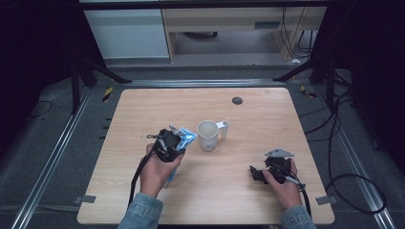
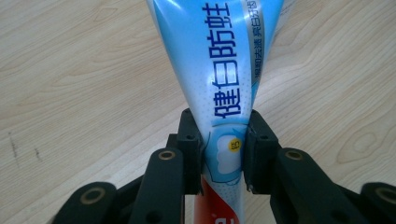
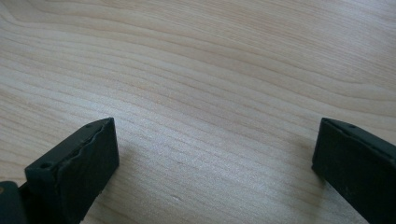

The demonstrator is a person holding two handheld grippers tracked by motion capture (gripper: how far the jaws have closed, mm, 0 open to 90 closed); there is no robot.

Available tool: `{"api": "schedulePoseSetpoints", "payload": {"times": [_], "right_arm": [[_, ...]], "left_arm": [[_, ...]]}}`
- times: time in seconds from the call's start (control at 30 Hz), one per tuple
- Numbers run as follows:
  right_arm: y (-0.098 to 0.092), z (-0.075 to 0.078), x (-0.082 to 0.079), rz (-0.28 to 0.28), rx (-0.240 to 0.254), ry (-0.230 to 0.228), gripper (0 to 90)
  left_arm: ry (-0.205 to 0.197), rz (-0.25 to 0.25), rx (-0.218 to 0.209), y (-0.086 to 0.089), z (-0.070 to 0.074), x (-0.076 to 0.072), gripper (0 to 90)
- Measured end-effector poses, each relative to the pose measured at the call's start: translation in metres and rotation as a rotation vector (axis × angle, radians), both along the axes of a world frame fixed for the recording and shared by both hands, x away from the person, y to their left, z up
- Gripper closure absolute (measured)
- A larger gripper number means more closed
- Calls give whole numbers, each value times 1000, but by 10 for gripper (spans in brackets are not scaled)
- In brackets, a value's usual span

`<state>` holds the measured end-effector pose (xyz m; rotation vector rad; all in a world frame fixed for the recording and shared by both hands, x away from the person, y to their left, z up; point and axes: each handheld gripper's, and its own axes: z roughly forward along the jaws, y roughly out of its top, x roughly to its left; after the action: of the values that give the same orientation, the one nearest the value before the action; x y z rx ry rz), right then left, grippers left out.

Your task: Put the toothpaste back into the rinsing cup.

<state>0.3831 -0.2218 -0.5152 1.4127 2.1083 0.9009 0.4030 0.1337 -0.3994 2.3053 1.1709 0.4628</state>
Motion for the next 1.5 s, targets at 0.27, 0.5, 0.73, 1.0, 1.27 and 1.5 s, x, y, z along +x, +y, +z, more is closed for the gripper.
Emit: {"api": "schedulePoseSetpoints", "payload": {"times": [0.27, 0.5, 0.73, 1.0, 1.27, 1.5], "right_arm": [[0, 0, 0, -4, 1, 0, 6], [2, 0, 2, -14, 0, 0, 5], [2, 0, 2, -14, 1, 0, 5], [2, 0, 2, -15, 0, 0, 7], [3, 0, 2, -21, 2, 0, 6], [4, 0, 1, -22, 0, -2, 7]], "left_arm": [[-41, -9, -48, -2, 7, 0, 717], [-97, -53, -67, -21, 23, -5, 717], [-133, -82, -85, -39, 31, -11, 718], [-164, -107, -93, -58, 32, -17, 718], [-202, -157, -104, -80, 35, -26, 717], [-226, -181, -115, -93, 41, -26, 717]]}}
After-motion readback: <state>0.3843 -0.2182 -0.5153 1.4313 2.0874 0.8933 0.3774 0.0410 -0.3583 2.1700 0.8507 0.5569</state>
